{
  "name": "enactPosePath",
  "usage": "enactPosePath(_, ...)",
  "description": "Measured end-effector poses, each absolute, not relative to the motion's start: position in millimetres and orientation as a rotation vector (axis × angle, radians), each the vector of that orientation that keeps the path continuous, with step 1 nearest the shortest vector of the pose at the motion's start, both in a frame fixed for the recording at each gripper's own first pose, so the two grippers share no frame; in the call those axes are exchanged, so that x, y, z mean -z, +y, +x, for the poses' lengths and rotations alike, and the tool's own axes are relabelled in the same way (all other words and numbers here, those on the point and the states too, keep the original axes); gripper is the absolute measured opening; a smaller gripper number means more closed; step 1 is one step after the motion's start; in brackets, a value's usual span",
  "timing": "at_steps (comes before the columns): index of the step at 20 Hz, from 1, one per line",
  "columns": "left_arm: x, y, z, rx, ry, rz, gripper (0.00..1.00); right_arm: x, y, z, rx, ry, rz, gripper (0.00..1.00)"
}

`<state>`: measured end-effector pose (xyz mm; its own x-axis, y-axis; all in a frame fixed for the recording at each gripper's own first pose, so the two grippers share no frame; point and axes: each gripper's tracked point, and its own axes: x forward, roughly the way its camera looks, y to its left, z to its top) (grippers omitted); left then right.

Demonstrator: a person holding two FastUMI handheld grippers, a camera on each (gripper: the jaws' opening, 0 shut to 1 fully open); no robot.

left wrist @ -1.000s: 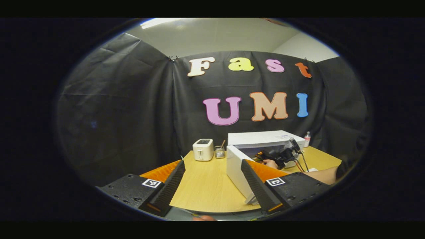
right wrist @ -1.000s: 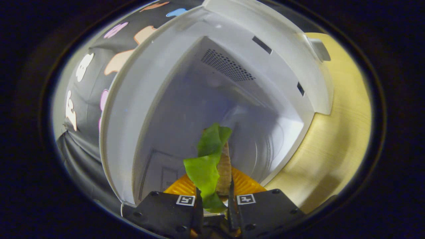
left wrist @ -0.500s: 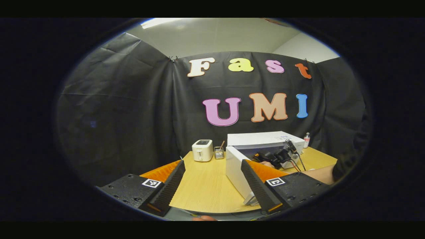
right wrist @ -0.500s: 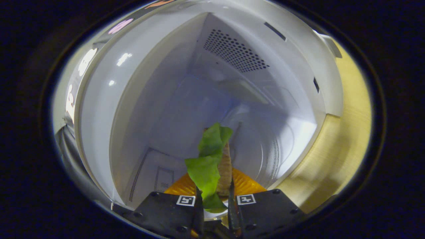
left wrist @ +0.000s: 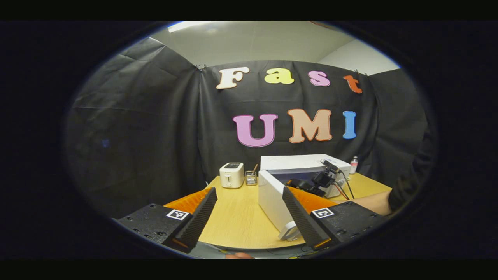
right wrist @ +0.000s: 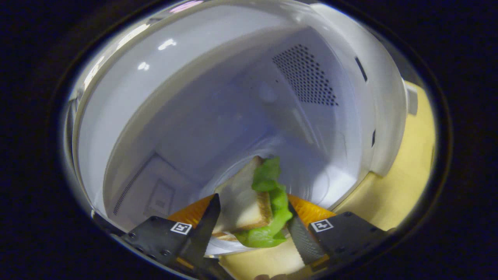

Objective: Open the microwave oven with the left hand, put the food in, and close the microwave oven.

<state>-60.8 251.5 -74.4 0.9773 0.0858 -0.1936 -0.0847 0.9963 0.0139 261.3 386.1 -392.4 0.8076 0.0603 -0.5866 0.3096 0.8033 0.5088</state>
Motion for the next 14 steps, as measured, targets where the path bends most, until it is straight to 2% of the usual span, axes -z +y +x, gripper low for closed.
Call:
enactPosePath(1,73.0,250.9,-61.5,-0.086,0.194,0.004,0.99,390.7,384.1,261.9,0.145,0.615,0.602,0.96)
enactPosePath(2,74.1,251.4,-63.5,-0.088,0.194,0.008,0.99,389.7,381.9,264.4,0.151,0.606,0.58,0.91)
enactPosePath(4,74.2,253.3,-66.6,-0.096,0.192,0.012,0.99,390.5,379.2,264.9,0.123,0.605,0.542,0.91)
enactPosePath(5,74.6,254.1,-67.4,-0.102,0.193,0.008,0.99,388.8,378.6,264.5,0.112,0.6,0.512,0.97)
enactPosePath(6,75.6,255.4,-70.1,-0.109,0.196,0.001,1.0,386.2,377.1,265.2,0.096,0.597,0.485,0.91)
enactPosePath(7,77.2,255.5,-71.3,-0.116,0.199,-0.005,0.99,384.9,374.3,261.9,0.082,0.601,0.469,0.92)
enactPosePath(8,78.4,255.6,-74.8,-0.12,0.199,-0.008,1.0,376.6,370.1,257.9,0.066,0.583,0.456,1.0)
enactPosePath(11,80.0,256.0,-79.9,-0.129,0.198,-0.012,1.0,352.6,366.4,250.0,0.015,0.529,0.424,0.99)
enactPosePath(12,80.7,256.2,-81.0,-0.13,0.2,-0.014,1.0,348.6,366.3,245.1,-0.005,0.524,0.413,0.91)
enactPosePath(14,85.3,255.9,-84.6,-0.129,0.203,-0.02,1.0,342.8,362.0,233.9,-0.029,0.522,0.381,0.91)
